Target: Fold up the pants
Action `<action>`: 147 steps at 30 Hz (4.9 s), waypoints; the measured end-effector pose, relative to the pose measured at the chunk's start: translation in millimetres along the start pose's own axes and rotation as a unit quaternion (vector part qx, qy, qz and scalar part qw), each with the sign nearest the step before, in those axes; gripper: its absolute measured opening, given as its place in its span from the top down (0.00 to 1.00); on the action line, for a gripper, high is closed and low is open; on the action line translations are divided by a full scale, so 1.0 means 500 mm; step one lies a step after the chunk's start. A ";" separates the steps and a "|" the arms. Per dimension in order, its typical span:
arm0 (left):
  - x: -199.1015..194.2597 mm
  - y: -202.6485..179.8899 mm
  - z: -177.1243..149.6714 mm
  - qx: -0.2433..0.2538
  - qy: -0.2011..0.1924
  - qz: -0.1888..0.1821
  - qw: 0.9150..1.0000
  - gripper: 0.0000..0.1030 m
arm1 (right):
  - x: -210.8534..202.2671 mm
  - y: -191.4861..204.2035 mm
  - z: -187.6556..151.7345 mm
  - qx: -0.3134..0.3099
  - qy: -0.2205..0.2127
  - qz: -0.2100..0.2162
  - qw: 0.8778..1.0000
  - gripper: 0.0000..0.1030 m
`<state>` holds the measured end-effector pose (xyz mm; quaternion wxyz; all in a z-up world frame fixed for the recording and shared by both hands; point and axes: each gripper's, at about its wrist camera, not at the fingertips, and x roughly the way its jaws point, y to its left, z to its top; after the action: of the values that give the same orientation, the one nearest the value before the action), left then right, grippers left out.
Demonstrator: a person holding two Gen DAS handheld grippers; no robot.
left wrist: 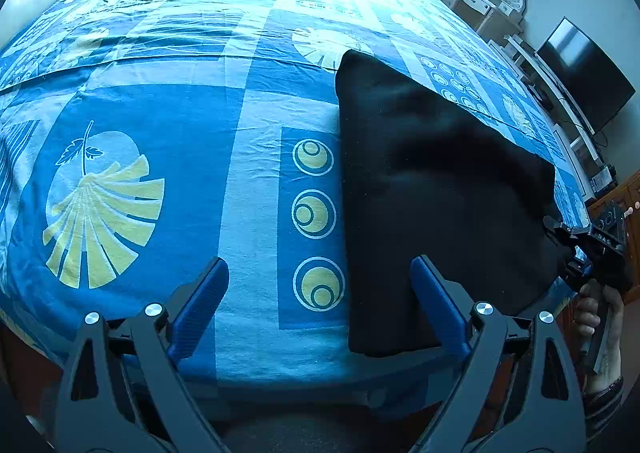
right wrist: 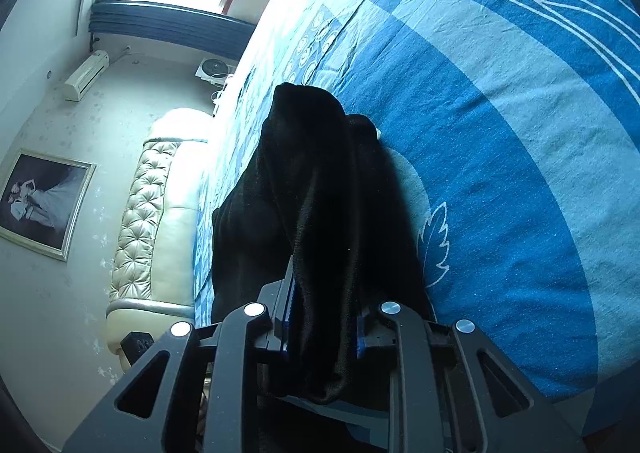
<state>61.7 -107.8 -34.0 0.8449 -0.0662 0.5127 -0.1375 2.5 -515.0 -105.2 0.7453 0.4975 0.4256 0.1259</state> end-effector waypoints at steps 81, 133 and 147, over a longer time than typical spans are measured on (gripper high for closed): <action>-0.061 0.252 -0.037 -0.115 -0.032 -0.046 0.992 0.63 | 0.304 0.209 -0.157 -0.150 0.101 -0.031 0.983 0.49; 0.071 0.279 0.302 0.046 -0.031 -0.010 0.998 0.77 | 0.440 0.300 0.085 -0.164 0.056 0.008 0.985 0.65; 0.145 0.303 0.386 0.048 -0.043 0.012 0.998 0.73 | 0.526 0.276 0.160 -0.131 0.054 0.011 0.990 0.65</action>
<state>288.8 9.3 -44.3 0.8700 -0.0249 0.4694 -0.1490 255.4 -339.7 -110.8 0.7785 0.3924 0.4399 0.2155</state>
